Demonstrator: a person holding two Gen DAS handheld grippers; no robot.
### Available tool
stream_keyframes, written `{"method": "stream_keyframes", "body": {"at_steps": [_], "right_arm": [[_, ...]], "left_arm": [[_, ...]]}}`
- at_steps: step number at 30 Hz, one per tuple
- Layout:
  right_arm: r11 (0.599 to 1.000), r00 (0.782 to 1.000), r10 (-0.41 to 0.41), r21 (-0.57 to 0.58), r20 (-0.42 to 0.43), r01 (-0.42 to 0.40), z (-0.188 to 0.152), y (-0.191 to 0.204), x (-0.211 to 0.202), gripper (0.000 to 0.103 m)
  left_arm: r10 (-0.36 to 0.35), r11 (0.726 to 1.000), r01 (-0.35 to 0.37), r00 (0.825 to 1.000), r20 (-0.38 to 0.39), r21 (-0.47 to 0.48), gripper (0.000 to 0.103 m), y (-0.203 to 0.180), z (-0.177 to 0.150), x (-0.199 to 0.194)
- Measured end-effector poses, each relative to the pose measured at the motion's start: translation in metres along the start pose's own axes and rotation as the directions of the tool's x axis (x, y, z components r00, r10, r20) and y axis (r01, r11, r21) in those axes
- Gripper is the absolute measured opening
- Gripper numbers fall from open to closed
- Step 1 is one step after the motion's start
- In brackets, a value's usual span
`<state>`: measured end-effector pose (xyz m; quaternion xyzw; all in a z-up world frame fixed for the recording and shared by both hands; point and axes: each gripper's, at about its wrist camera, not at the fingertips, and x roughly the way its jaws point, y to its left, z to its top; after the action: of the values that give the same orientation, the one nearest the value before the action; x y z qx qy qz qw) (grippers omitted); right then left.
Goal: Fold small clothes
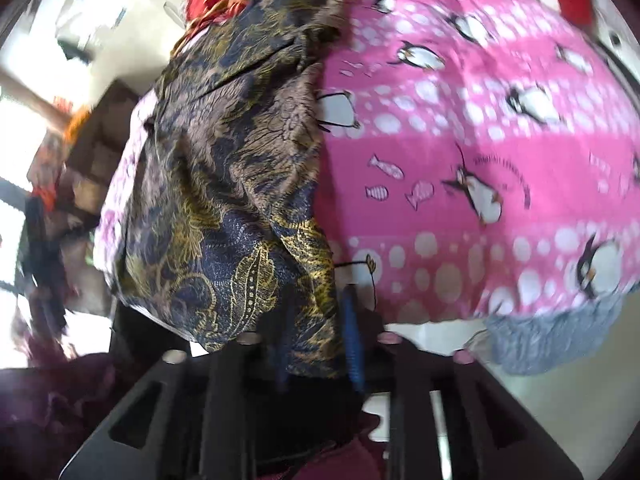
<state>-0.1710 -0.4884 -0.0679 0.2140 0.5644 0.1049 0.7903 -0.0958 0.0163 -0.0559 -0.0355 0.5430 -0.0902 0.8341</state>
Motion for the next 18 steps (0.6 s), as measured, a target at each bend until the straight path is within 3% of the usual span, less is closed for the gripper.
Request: {"method": "stream_keyframes", "body": {"at_steps": [8, 18], "right_arm": [[1.0, 1.0, -0.008, -0.03, -0.022, 0.007, -0.002, 0.009, 0.011, 0.033], [1.0, 0.999, -0.005, -0.016, -0.034, 0.004, 0.002, 0.008, 0.012, 0.033]], "left_arm": [[0.073, 0.997, -0.071, 0.995, -0.073, 0.032, 0.078, 0.008, -0.043, 0.016], [0.09, 0.996, -0.087, 0.993, -0.071, 0.034, 0.078, 0.006, -0.053, 0.011]]}}
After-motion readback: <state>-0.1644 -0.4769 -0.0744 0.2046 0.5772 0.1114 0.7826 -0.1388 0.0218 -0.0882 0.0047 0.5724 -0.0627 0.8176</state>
